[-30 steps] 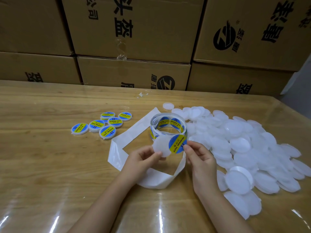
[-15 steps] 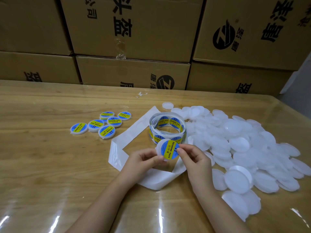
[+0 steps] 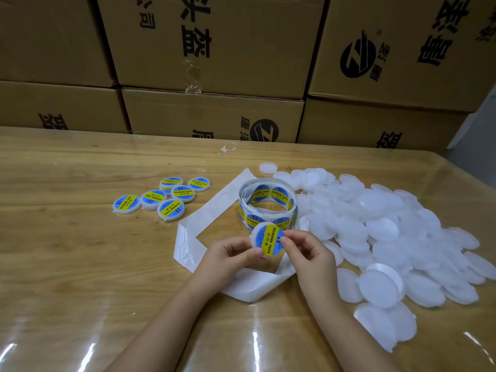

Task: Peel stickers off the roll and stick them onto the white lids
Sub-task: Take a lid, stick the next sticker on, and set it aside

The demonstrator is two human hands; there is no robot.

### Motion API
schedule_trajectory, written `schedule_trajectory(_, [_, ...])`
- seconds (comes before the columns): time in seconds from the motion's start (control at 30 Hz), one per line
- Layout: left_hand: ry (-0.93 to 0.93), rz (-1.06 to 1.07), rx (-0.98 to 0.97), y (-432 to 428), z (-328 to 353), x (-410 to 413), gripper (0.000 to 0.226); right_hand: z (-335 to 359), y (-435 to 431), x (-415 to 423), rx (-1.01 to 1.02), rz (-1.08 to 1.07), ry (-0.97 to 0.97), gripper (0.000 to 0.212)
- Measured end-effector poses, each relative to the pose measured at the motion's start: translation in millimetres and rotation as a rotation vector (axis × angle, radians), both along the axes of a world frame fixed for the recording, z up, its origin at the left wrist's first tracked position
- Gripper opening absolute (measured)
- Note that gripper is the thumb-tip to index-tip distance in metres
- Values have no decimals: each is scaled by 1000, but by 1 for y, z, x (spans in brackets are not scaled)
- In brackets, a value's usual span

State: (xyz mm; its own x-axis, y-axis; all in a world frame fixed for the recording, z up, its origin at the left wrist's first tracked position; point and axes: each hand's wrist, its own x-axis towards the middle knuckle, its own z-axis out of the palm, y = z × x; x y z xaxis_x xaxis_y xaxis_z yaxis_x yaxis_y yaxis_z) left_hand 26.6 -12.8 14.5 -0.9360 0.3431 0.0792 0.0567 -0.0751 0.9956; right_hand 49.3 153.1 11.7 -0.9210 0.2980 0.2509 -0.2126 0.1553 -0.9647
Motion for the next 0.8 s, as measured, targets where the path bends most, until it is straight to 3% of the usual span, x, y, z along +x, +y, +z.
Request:
schedule_trajectory(0.43, [31, 19, -35, 0, 0, 1, 24, -1, 0, 2, 89, 3, 15, 20])
schedule_trajectory(0.8, [103, 54, -111, 1, 0, 3, 9, -7, 1, 1, 222, -49, 29, 18])
